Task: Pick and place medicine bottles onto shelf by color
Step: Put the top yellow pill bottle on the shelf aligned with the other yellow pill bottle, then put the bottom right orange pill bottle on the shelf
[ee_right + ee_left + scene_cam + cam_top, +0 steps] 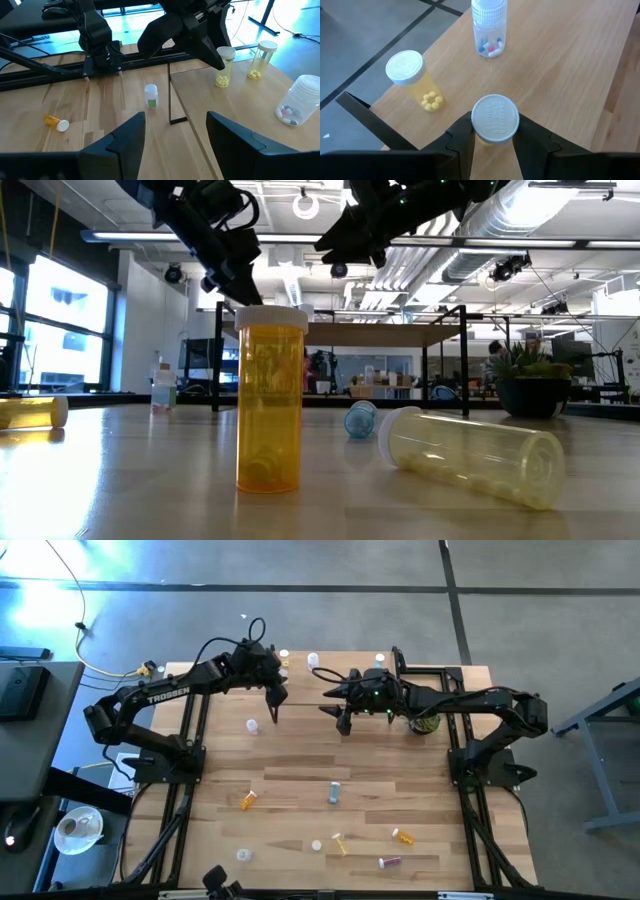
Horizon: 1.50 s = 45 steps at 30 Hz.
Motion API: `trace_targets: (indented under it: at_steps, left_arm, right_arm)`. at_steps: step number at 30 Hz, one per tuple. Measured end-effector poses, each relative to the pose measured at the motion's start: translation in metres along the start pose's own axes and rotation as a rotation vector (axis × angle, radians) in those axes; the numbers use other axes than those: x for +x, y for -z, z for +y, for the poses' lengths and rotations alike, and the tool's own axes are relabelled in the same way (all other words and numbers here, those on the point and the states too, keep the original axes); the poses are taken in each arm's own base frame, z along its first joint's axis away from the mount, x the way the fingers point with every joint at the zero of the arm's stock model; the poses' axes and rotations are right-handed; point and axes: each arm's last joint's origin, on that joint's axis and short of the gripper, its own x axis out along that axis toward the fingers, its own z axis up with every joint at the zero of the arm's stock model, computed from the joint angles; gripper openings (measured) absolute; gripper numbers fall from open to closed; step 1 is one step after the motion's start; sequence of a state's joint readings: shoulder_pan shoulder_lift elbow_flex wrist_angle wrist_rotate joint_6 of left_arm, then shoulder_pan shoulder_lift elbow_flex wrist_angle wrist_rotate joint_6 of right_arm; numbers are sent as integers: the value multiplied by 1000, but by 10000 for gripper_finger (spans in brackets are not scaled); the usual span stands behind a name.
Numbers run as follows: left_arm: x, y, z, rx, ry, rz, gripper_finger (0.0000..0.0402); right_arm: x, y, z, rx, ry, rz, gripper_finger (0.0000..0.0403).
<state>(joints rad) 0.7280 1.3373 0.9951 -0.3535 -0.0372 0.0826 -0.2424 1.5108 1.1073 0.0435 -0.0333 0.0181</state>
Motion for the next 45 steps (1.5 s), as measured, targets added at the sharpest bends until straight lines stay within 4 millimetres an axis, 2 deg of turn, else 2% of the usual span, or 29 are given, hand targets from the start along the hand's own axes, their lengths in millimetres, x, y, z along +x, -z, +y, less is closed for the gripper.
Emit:
trace_targets:
  at_steps: [10,19,32,40,45]
  left_arm:
    - [0,-1,0,15,-1,-6,156]
    - [-1,-2,0,14,-1,-3,161]
    - [-29,-31,3,11,5,41,161]
    - [-52,-39,4,37,15,15,161]
    - [-61,-41,-5,53,109,-19,161]
  right_arm:
    - [0,0,0,0,0,3,202]
    - [0,0,0,0,0,3,202]
    - [0,5,2,3,-6,48,202]
    - [-6,15,18,26,-46,181,202]
    - [-9,28,30,85,-60,318,202]
